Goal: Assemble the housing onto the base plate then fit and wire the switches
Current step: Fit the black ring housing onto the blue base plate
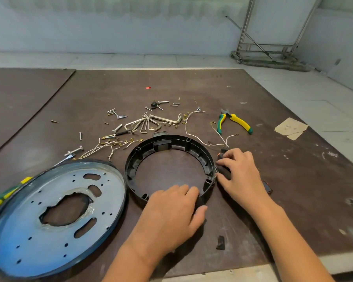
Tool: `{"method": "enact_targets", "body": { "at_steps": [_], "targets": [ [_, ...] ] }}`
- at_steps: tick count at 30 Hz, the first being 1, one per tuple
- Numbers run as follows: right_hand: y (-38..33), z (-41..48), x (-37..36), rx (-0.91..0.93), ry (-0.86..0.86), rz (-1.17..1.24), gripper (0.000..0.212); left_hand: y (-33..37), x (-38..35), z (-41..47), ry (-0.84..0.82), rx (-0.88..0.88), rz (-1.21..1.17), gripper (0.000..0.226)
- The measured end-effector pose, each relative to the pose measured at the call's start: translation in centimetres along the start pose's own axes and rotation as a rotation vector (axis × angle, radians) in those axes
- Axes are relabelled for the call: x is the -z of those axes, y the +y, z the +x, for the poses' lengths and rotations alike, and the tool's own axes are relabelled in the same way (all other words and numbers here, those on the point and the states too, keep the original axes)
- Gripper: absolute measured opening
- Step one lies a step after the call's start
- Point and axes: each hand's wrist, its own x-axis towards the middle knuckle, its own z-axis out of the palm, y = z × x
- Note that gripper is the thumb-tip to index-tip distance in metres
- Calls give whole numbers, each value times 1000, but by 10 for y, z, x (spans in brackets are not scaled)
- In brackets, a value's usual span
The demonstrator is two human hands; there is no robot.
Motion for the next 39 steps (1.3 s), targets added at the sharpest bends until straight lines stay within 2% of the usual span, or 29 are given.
{"method": "enact_targets", "body": {
  "at_steps": [2, 6, 10, 13, 17, 19, 21, 24, 29, 33, 39],
  "targets": [
    [0, 0, 1, -4, 4, -50, 27, -2, 3, 1, -13, 30, -26, 32],
    [-1, 0, 0, -55, -33, -92, 19, 0, 6, 0, -6, 110, -26, 37],
    [-3, 1, -1, -129, -30, -58, 6, 4, -3, 10, 11, 153, 64, 57],
    [0, 1, -2, -168, -22, -21, 7, 7, -14, 21, -25, 188, 57, 65],
    [3, 1, 3, -145, 160, 173, 14, 12, -10, 25, -12, 185, 34, 59],
    [2, 0, 9, -146, 225, 322, 16, 7, -1, 23, 74, 189, 7, 60],
    [-2, -1, 16, -163, 263, 475, 15, -1, 15, 20, 245, 211, -207, 55],
    [-10, -1, 25, -194, 258, 679, 11, -19, 41, 19, 499, 241, -724, 49],
    [-21, -1, 41, -172, 250, 886, 10, -46, 62, 14, 645, 285, -1389, 42],
    [-28, 0, 52, -146, 240, 977, 16, -57, 58, 12, 652, 424, -1610, 37],
    [-35, 2, 60, -87, 248, 1052, 18, -61, 55, 11, 639, 457, -1687, 38]
  ]
}}
